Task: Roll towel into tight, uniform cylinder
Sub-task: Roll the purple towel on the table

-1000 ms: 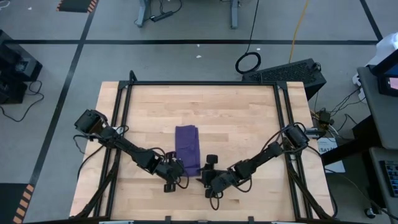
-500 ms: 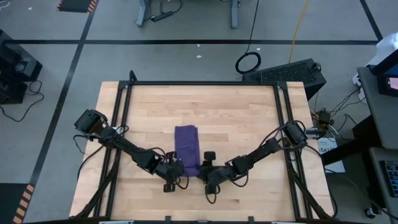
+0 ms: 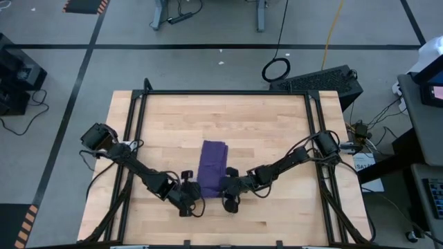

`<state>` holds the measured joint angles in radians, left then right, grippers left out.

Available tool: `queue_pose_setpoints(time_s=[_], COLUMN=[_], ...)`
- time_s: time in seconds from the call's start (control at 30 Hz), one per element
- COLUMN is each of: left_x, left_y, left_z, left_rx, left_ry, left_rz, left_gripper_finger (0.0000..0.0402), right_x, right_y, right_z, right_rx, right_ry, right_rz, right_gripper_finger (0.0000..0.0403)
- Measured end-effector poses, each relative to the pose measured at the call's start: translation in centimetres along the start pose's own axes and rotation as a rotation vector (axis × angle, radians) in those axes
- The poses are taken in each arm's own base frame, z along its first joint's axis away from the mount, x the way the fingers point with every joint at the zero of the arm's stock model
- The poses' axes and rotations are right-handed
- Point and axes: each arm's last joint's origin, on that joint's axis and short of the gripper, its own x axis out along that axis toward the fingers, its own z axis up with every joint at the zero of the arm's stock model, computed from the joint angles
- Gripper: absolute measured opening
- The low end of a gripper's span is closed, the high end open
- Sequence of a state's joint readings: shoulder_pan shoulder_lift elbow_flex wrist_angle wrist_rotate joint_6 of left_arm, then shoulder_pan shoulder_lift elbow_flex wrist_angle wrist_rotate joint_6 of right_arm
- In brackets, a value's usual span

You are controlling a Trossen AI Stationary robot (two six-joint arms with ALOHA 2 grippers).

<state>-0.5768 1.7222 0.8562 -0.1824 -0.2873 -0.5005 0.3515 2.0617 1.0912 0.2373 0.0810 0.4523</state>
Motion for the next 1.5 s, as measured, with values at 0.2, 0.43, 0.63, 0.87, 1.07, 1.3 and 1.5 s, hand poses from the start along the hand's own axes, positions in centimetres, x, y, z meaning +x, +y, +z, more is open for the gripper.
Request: queue_pose_setpoints(time_s=[0.2, 0.43, 0.63, 0.87, 1.07, 1.3, 1.5], left_x=[-2.7, -3.1, -0.6, 0.8, 1.6, 2.1, 1.7], left_y=[-0.6, -3.7, -4.6, -2.8, -0.9, 0.6, 1.9], left_z=[-0.1, -0.7, -2.1, -1.3, -0.6, 0.4, 1.3], left_rx=[-0.044, 0.257, 0.455, 0.391, 0.319, 0.177, 0.057], left_ry=[-0.063, -0.255, -0.222, -0.167, -0.066, -0.009, 0.059], left_rz=[0.066, 0.158, 0.223, 0.238, 0.137, 0.003, -0.185], left_gripper_finger=[0.0214, 0.0243, 0.0234, 0.0173, 0.0066, 0.0025, 0.0018], right_x=[0.0, 0.0, 0.1, 0.1, 0.1, -0.4, -4.0], right_y=[-0.8, -0.8, -0.8, -0.7, -0.7, -0.1, 1.4], right_z=[0.0, 0.1, 0.0, 0.0, 0.0, 0.2, 0.9], right_rx=[0.189, 0.24, 0.262, 0.261, 0.222, 0.222, 0.023], right_ry=[0.066, 0.064, 0.072, 0.086, 0.085, 0.079, 0.088], right_rz=[0.026, 0.041, 0.062, 0.084, 0.087, 0.104, -0.015], right_gripper_finger=[0.0028, 0.0024, 0.0023, 0.0024, 0.0027, 0.008, 0.0165])
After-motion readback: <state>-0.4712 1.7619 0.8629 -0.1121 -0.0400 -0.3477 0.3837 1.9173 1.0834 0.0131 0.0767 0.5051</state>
